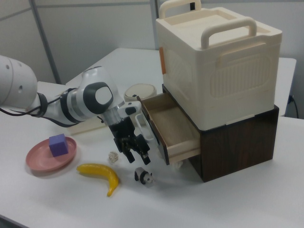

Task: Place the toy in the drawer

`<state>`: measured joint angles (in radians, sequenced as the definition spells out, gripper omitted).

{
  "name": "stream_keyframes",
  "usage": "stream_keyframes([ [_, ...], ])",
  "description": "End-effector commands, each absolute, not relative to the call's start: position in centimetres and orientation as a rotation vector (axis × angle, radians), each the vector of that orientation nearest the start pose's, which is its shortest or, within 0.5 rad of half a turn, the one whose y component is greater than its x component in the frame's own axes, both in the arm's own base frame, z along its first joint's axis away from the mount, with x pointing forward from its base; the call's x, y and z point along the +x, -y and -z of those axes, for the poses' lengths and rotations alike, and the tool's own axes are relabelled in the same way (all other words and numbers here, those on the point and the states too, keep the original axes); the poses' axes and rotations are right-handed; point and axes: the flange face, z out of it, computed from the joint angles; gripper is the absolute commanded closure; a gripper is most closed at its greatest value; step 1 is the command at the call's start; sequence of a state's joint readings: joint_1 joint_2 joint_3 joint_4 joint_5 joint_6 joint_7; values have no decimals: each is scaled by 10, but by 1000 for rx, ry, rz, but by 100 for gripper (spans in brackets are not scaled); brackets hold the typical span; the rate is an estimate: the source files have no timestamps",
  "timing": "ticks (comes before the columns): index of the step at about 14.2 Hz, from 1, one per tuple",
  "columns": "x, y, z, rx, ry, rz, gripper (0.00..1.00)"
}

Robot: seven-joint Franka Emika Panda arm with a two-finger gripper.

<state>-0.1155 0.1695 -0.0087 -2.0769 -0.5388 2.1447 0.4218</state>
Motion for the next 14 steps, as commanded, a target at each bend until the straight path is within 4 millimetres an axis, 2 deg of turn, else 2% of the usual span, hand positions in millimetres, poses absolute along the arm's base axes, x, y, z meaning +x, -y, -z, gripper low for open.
stream_keyframes([
  [1, 540, 84, -382, -3512, -449, 54, 0],
  [3, 528, 79, -393, -3489, -441, 70, 0],
  [8, 517, 73, -394, -3472, -443, 66, 0],
  [11, 500, 69, -400, -3458, -432, 124, 0],
  [14, 498, 65, -411, -3411, -462, 170, 0],
])
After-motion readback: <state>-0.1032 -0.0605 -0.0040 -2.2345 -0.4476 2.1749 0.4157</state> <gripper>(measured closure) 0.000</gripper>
